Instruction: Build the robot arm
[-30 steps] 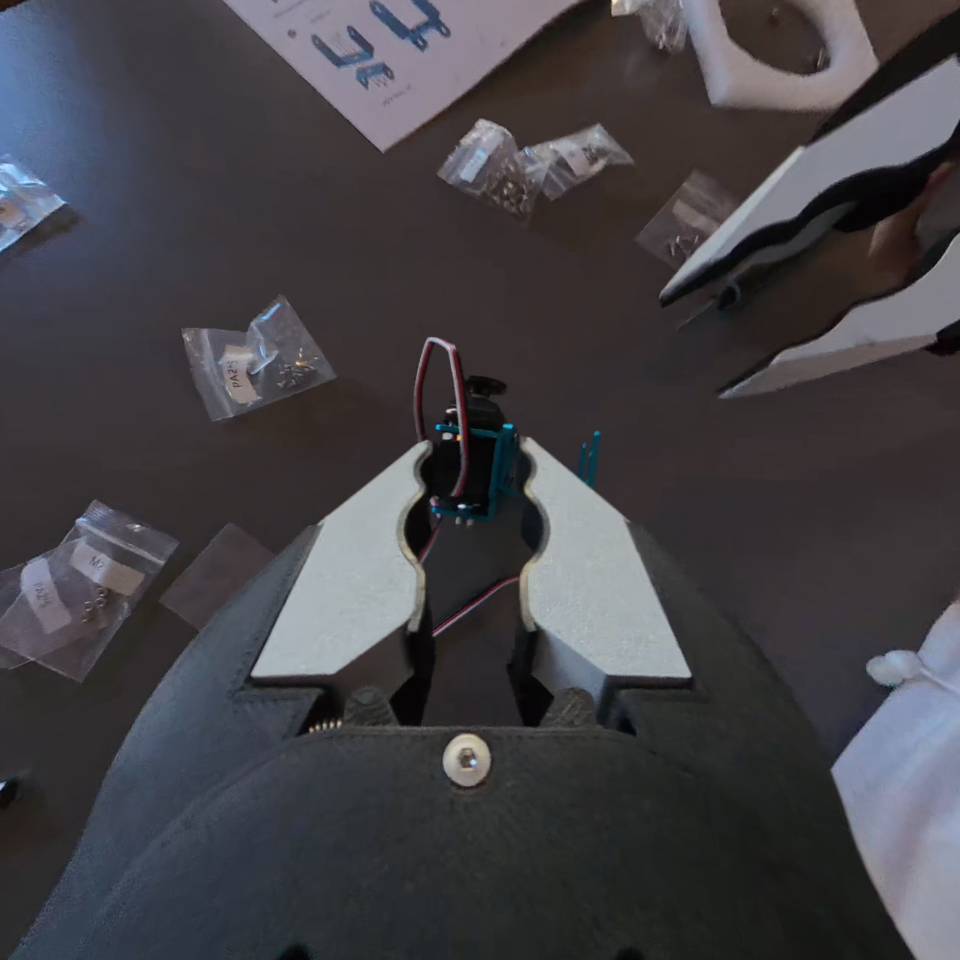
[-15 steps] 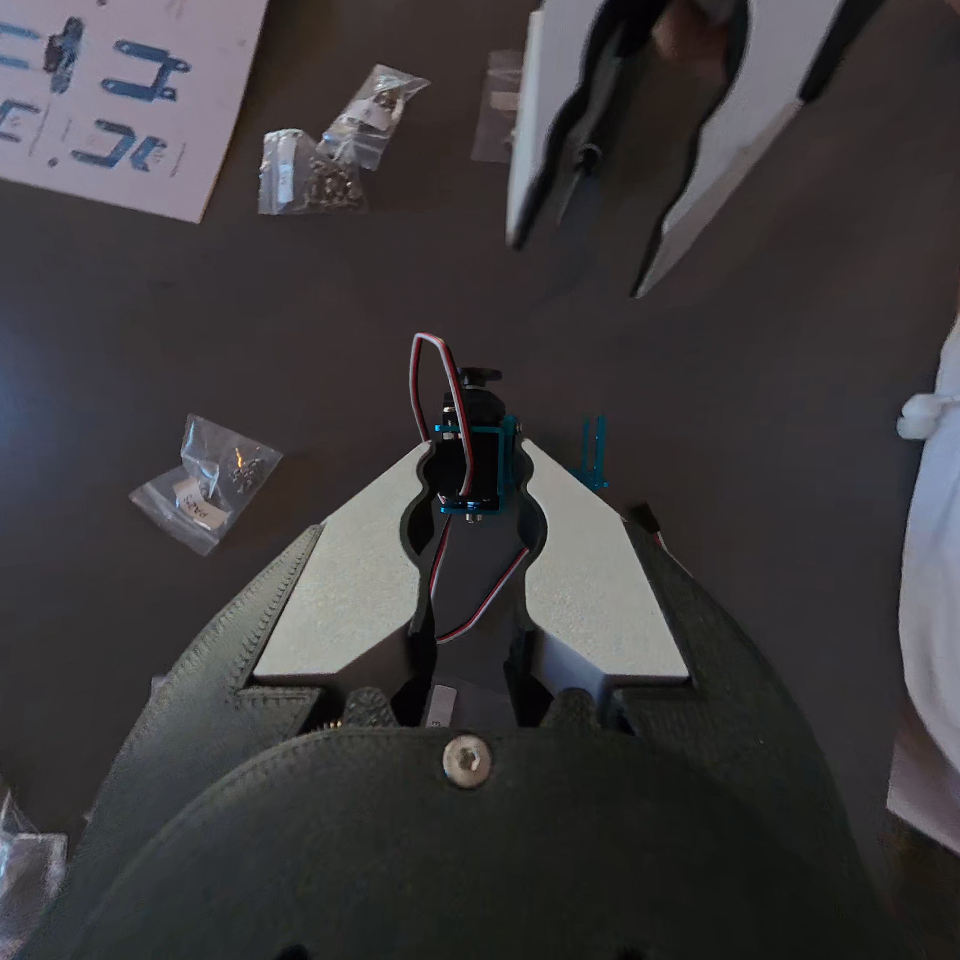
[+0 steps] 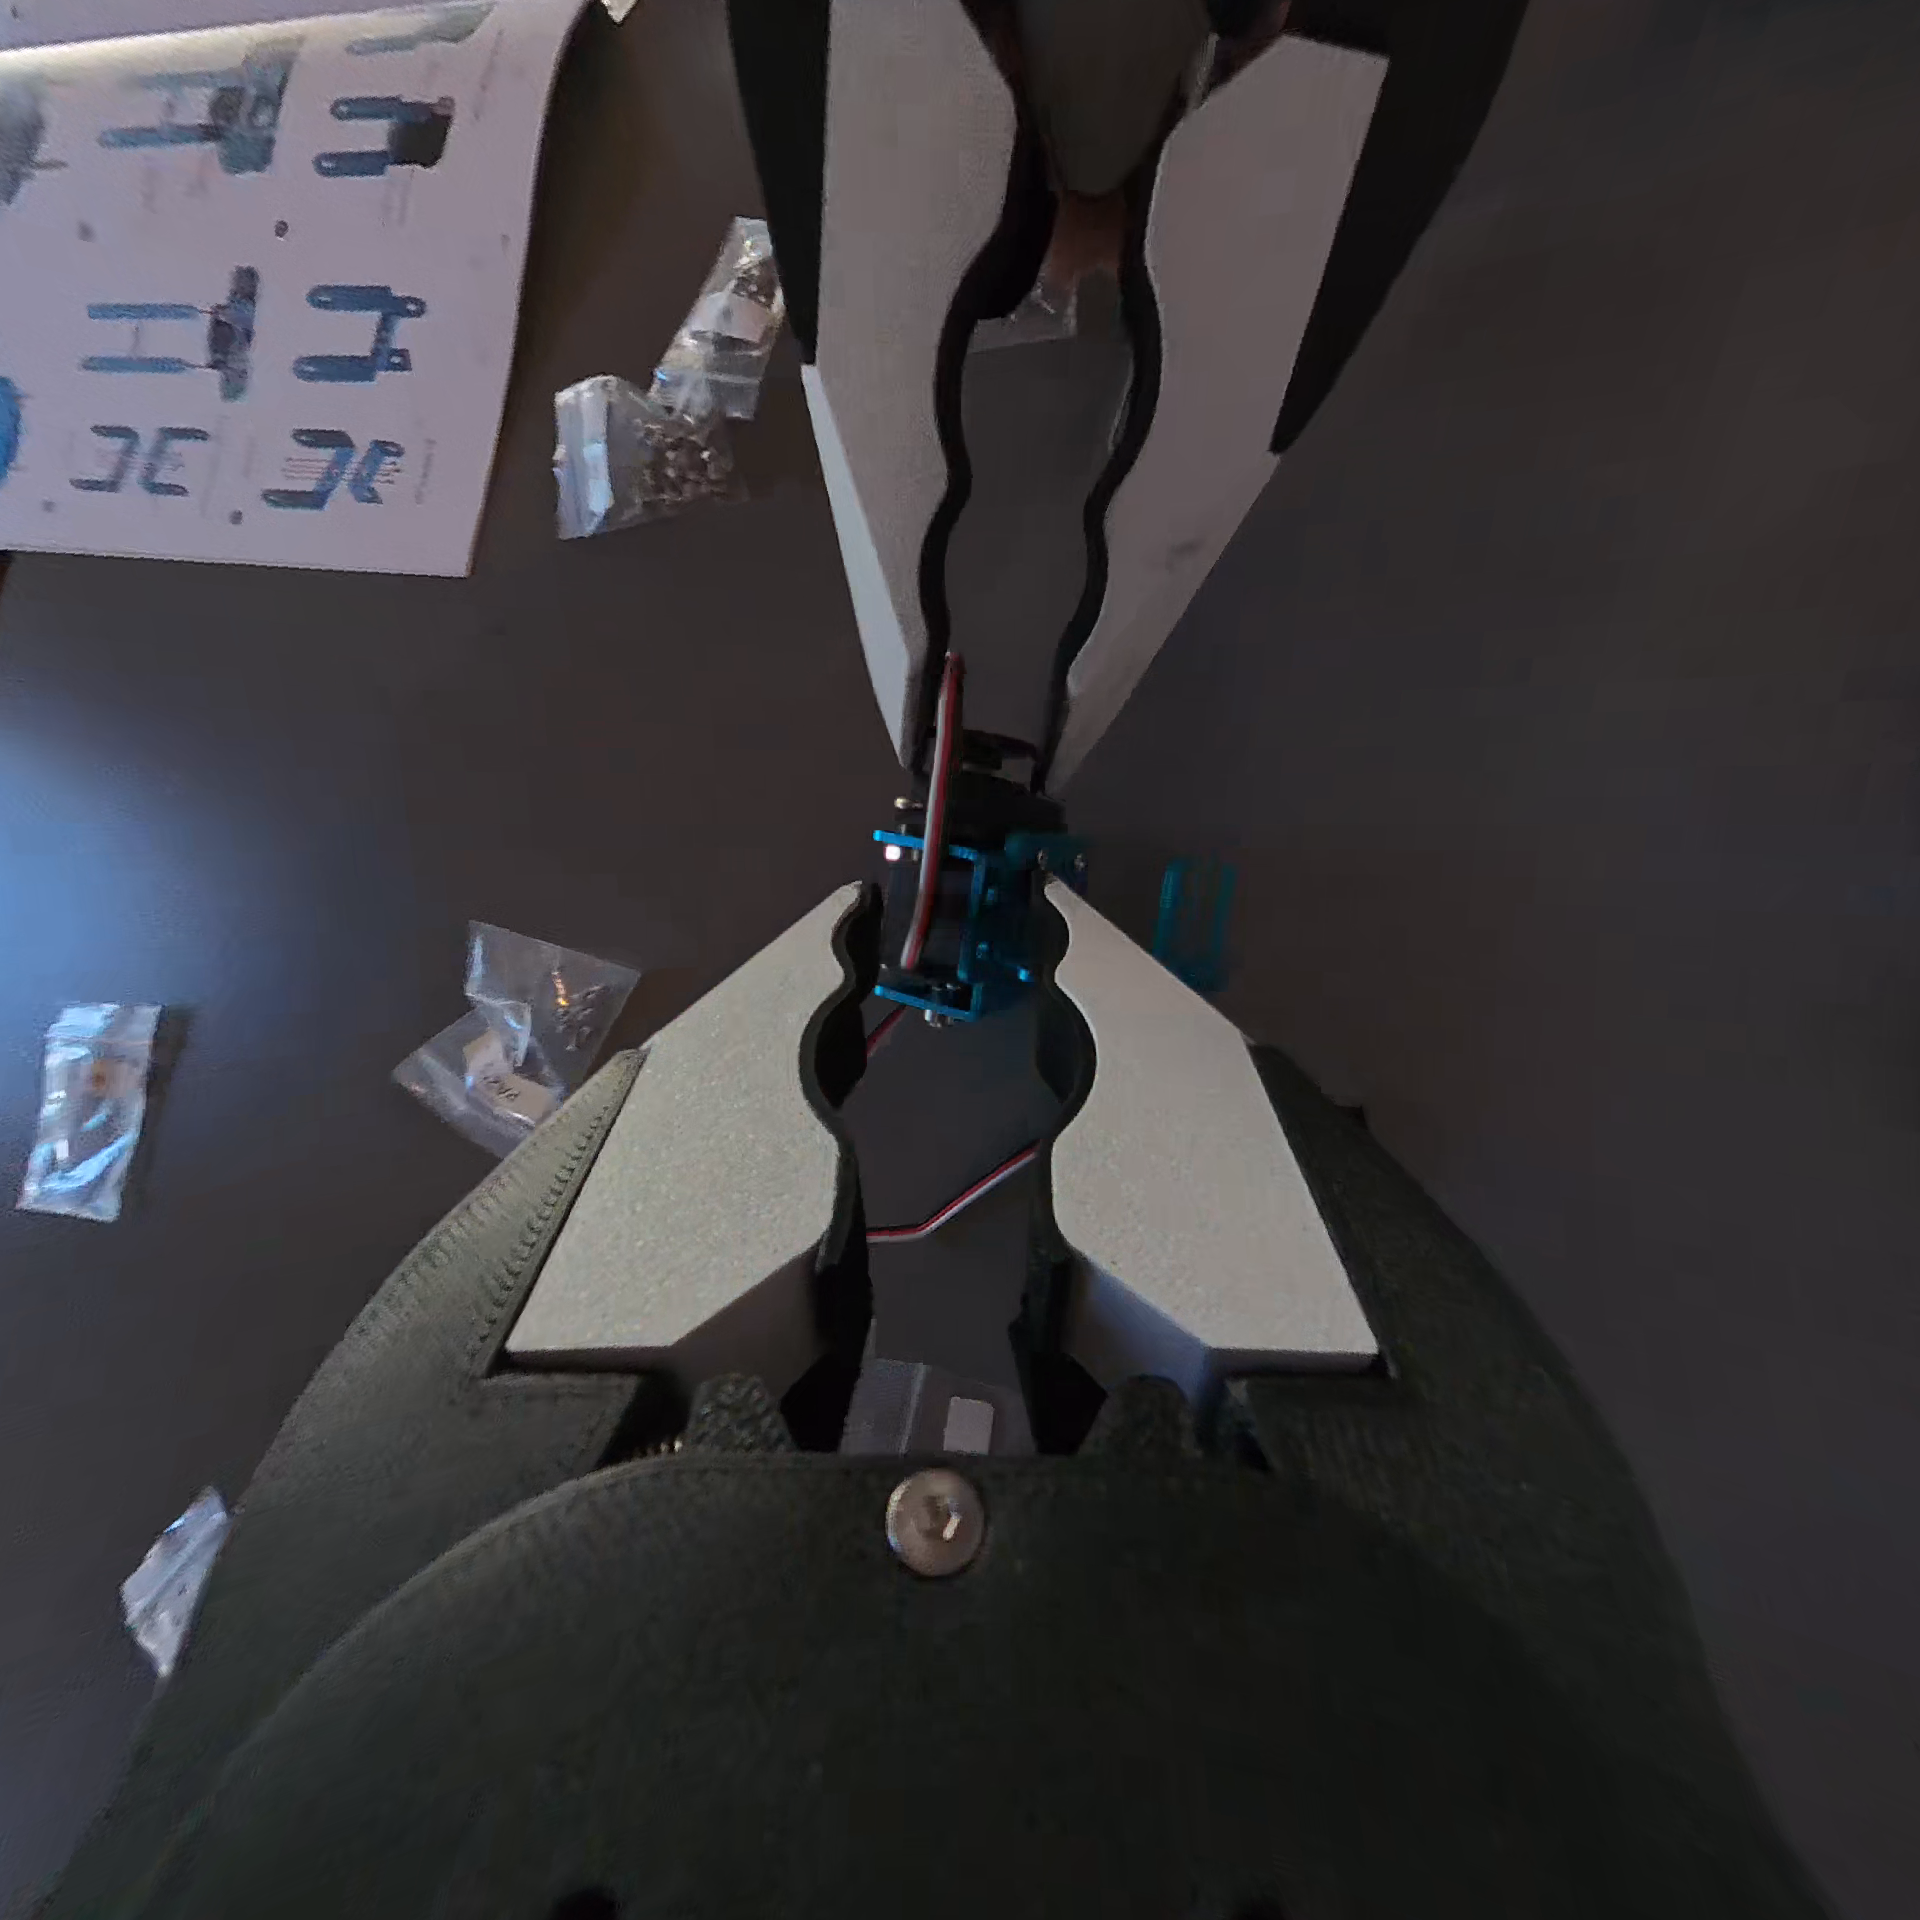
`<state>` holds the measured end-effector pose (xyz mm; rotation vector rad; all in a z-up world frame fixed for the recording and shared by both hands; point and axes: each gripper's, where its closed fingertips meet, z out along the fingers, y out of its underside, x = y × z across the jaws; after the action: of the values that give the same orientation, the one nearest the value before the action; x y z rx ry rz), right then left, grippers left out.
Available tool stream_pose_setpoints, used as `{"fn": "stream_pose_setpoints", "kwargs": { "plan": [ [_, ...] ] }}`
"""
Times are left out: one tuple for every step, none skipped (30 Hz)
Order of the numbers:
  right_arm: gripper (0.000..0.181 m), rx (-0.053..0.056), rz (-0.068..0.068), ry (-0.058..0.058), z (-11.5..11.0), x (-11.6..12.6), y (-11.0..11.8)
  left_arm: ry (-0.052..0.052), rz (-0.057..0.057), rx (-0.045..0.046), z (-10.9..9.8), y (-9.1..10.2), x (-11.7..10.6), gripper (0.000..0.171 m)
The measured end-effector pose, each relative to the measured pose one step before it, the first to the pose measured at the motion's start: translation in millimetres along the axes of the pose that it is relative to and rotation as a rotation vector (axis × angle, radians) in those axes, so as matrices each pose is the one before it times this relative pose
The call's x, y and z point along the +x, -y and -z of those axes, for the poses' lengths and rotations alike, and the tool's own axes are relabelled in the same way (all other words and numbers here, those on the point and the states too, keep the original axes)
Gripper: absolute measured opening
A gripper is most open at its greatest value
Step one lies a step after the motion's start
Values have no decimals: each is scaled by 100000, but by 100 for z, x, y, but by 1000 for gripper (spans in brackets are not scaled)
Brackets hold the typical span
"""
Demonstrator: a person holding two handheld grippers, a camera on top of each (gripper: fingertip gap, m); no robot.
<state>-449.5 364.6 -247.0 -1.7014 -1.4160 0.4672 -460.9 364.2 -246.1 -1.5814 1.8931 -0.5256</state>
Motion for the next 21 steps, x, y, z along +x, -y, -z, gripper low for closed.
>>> {"fn": "stream_pose_setpoints", "kwargs": {
  "plan": [
    [21, -461, 1963, -1339, -52, 33, -41, 1115, -874, 313, 60, 129, -47, 28],
    [21, 92, 961, -803, -52, -12, 32, 92, -749, 616, 67, 182, 88, 27],
    [21, 582, 437, -347, -51, -56, 71, -750, -904, 860, 50, 181, 224, 23],
    [21, -53, 450, 217, -42, -139, -29, -284, -969, -141, 24, -17, 73, 23],
    [21, 402, 614, -542, 11, 3, 18, -481, -557, 166, 7, -3, 13, 23],
    [21, 187, 393, -280, 19, -31, -13, -1237, 526, 285, 3, 10, 9, 23],
    [21, 205, -47, -159, 11, -27, -11, -1601, 1111, 244, 11, 4, 8, 23],
    [21, 207, -95, -63, 20, -29, -9, -1695, 954, 263, 16, 17, 40, 22],
    [21, 182, 108, -140, 33, -31, -11, -1956, 1242, -185, -4, -42, 88, 21],
    [21, 144, 387, -394, 21, -15, -4, -1955, 1753, -216, -45, -26, 90, 20],
    [21, 36, 306, -425, 11, 8, -28, -1373, 1648, 194, -42, 31, 52, 19],
    [21, 17, -8, -176, 7, -6, -18, -1227, 913, 293, -36, 23, 86, 19],
    [21, 60, -65, -22, 23, -23, -2, -633, 222, 195, -19, 30, 73, 18],
    [21, 35, -100, -94, 11, 0, -15, 43, -722, 230, -21, 18, 27, 18],
    [21, 79, -235, -57, 16, 0, -7, 442, -1045, 386, -26, 25, -18, 18],
    [21, 18, -287, -267, 16, 56, -24, 623, -517, 467, -51, 23, -45, 18],
    [21, 83, -413, -170, 20, 49, -13, 790, -110, 496, -59, 17, -58, 18],
    [21, 42, -546, -188, 14, 60, -20, 1135, -282, 547, -84, 13, -66, 19],
    [21, 77, -555, -67, 31, 40, -26, 1344, -769, 910, -74, 16, -47, 20],
    [21, 169, -511, 10, 27, 11, -20, 1368, -1418, 1218, -56, 41, -18, 20],
    [21, 201, -448, 56, 40, 16, -27, 1294, -1974, 1400, -42, 64, 18, 20]
  ]
}}
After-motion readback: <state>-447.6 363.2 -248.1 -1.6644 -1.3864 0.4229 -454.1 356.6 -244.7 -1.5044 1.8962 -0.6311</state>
